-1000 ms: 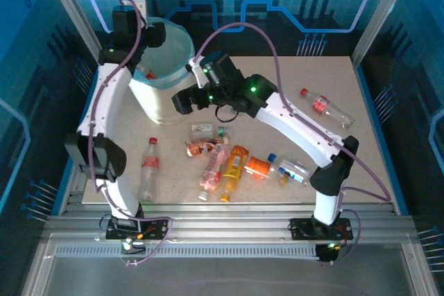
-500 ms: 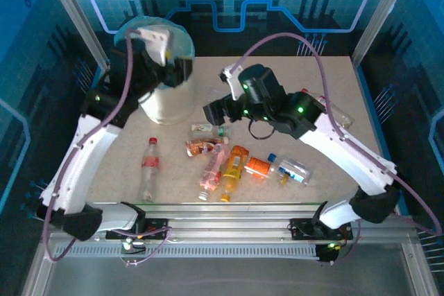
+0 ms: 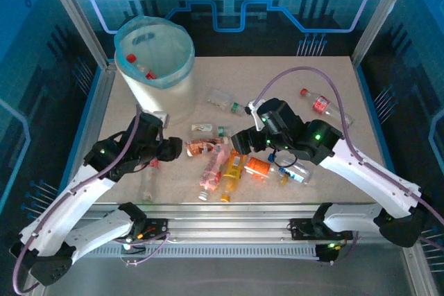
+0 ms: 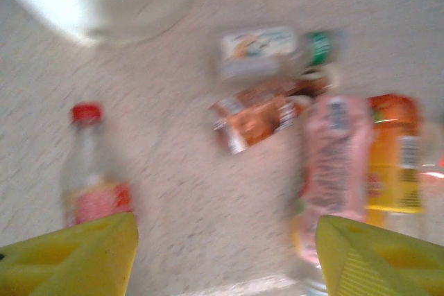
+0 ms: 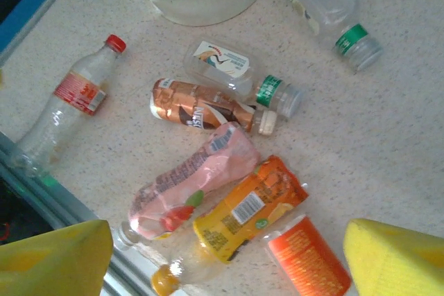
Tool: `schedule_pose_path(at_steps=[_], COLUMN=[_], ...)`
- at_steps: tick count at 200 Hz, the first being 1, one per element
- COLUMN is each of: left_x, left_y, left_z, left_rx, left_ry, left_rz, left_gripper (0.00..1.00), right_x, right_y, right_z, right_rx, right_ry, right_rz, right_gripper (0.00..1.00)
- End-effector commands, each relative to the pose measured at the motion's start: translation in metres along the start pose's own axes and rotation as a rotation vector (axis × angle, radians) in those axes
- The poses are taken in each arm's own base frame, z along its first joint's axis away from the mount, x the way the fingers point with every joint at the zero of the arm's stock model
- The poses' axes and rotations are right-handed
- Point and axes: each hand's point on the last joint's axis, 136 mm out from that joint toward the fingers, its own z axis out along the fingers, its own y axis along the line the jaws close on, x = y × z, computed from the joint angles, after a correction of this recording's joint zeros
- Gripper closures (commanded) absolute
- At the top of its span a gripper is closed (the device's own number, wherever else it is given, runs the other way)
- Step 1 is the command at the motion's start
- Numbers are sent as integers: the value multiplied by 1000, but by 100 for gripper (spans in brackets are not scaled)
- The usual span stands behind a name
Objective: Put the plastic bottles in the bin
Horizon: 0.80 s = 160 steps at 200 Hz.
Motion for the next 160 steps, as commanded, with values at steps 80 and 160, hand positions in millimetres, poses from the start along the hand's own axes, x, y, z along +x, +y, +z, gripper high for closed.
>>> schedule_pose_path(at_steps=[80, 160], left_x=[-7, -4], left_y=[93, 120], left_z=[81, 147], left_rx=[-175, -204], left_ry=[154, 237], left_rz=[-304, -366], left_gripper=[35, 42], right_x=[33, 40], right_y=[127, 152], right_z=[71, 88], right_rx=[-240, -272], right_ry=[178, 224], right_rz=[2, -47], right_gripper=[14, 14])
